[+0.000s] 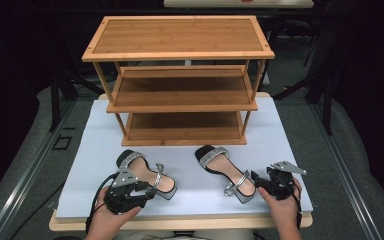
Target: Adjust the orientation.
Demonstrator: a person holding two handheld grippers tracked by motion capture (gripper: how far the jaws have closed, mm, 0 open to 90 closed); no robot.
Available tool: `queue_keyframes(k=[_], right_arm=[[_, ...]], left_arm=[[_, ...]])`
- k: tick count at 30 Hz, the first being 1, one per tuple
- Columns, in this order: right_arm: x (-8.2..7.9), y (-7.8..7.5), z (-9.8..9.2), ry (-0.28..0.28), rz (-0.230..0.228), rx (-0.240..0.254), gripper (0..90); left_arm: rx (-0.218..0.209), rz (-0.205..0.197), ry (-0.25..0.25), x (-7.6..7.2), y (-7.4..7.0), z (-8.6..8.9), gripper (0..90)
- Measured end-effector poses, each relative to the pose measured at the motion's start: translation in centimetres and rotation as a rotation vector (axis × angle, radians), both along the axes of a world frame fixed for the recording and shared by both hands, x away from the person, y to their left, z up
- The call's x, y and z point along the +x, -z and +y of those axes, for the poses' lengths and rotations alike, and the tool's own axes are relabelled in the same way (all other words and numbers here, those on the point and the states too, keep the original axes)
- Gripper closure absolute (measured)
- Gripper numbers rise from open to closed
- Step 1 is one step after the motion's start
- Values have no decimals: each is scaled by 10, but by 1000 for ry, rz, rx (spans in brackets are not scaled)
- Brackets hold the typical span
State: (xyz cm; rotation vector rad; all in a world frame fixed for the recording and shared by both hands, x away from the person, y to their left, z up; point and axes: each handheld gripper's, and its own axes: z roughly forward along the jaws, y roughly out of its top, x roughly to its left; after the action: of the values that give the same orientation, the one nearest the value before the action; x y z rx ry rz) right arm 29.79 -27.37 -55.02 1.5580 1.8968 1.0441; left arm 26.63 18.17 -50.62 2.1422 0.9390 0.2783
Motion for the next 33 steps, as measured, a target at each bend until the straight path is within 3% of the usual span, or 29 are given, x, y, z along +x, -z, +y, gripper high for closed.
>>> queue_keyframes(k=[4,8,16,17,19,22,26,33], right_arm=[[0,0,-2,-7,4,12,359],[0,1,-2,16,3,0,361],[0,-1,-3,13,-1,8,362],[0,-1,-3,14,-2,9,362],[-1,-1,-3,15,-2,8,362],[0,0,-3,13,-3,11,362],[1,1,-3,9,-2,19,362],[1,1,1,8,2,13,362]], left_arm=[[43,-35,-18,-2,-8,12,849],[31,-32,-44,-3,-14,32,858],[-14,-19,-167,0,-20,80,857],[-5,-22,-177,0,-21,83,857],[67,-35,-211,1,-23,91,857],[106,-20,-275,5,-21,112,857],[53,3,-359,14,-17,143,858],[53,3,-424,34,-13,164,857]])
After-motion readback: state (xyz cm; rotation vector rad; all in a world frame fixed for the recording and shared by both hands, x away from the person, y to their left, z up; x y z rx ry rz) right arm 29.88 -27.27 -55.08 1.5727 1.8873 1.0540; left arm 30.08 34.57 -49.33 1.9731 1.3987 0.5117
